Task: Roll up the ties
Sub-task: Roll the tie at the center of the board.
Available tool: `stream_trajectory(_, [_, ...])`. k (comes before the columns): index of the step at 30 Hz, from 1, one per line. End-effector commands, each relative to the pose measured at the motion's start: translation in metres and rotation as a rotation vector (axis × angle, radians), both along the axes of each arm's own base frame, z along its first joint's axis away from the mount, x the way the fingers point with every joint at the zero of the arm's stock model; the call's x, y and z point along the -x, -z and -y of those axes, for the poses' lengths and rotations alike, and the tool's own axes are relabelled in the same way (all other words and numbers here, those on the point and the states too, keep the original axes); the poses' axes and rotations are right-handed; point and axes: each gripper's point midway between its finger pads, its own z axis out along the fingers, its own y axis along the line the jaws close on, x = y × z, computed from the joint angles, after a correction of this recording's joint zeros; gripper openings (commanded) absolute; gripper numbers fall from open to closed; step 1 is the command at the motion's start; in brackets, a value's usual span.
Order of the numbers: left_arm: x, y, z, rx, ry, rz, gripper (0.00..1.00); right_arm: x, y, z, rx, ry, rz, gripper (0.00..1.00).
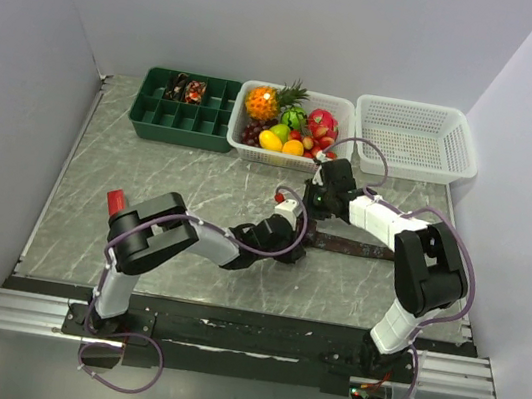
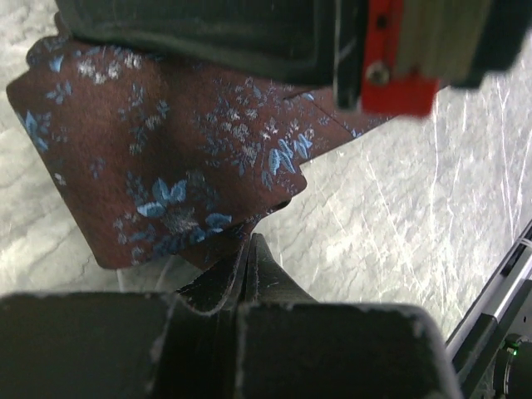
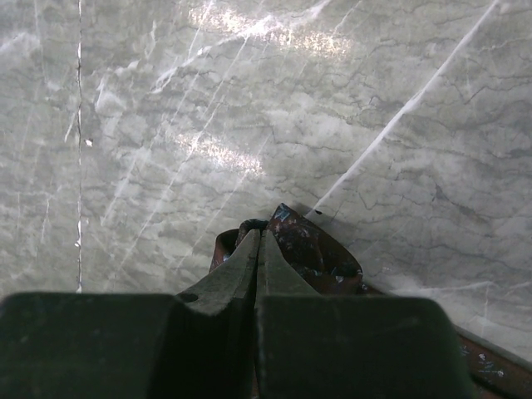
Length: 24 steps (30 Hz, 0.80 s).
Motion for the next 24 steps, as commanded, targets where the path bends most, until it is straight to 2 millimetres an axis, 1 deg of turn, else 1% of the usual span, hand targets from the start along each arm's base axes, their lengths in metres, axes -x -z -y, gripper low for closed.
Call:
stream_trajectory(1, [-0.017,0.002,-0.001,-0.027,-0.034,0.033,0.01,0.001,-0.01,-0.009,-0.02,-0.048,0.019,0.0])
stream_trajectory(3, [-0.017,0.002,0.001,-0.024,-0.027,0.034,0.01,0.002,-0.011,-0.011,-0.023,-0.055,0.023,0.0])
stream_trajectory(6, [-0.014,0.0,0.001,-0.009,-0.014,0.038,0.01,-0.001,-0.015,-0.006,-0.008,-0.028,0.036,0.0])
stream_trajectory(7, [-0.014,-0.006,0.003,0.013,-0.005,0.05,0.01,-0.003,-0.017,-0.004,0.0,-0.012,0.047,0.0])
stream_trajectory(9, [-0.011,-0.013,0.0,0.029,0.004,0.067,0.01,-0.008,-0.023,-0.002,0.003,0.006,0.068,0.0])
stream_trajectory(10, [-0.009,-0.015,0.0,0.034,0.009,0.07,0.01,-0.009,-0.028,-0.001,0.002,0.014,0.082,0.0])
stream_trajectory(12, [-0.008,-0.025,-0.002,0.045,0.01,0.093,0.01,-0.016,-0.039,0.001,0.009,0.034,0.113,0.0])
stream_trajectory(13, [-0.006,-0.027,-0.003,0.046,0.01,0.098,0.01,-0.017,-0.049,0.001,-0.001,0.045,0.135,0.0])
stream_trajectory(15, [-0.003,-0.035,-0.006,0.053,0.008,0.116,0.01,-0.02,-0.06,0.004,-0.006,0.066,0.167,0.0])
stream_trajectory(16, [-0.003,-0.037,-0.007,0.055,0.007,0.121,0.01,-0.021,-0.072,0.004,-0.021,0.076,0.2,0.0])
stream_trajectory(18, [0.0,-0.04,-0.01,0.054,0.005,0.125,0.02,-0.02,-0.081,0.007,-0.032,0.088,0.228,0.0])
stream_trajectory(19, [0.001,-0.039,-0.01,0.05,0.003,0.123,0.02,-0.019,-0.092,0.009,-0.047,0.105,0.256,0.0])
stream_trajectory(21, [0.001,-0.034,-0.009,0.043,0.007,0.118,0.02,-0.016,-0.094,0.012,-0.058,0.119,0.276,0.0])
stream_trajectory(22, [0.0,-0.033,-0.008,0.042,0.007,0.116,0.02,-0.014,-0.102,0.012,-0.079,0.127,0.297,0.0])
stream_trajectory(24, [0.001,-0.031,-0.003,0.057,0.021,0.111,0.02,-0.006,-0.1,0.012,-0.098,0.119,0.287,0.0])
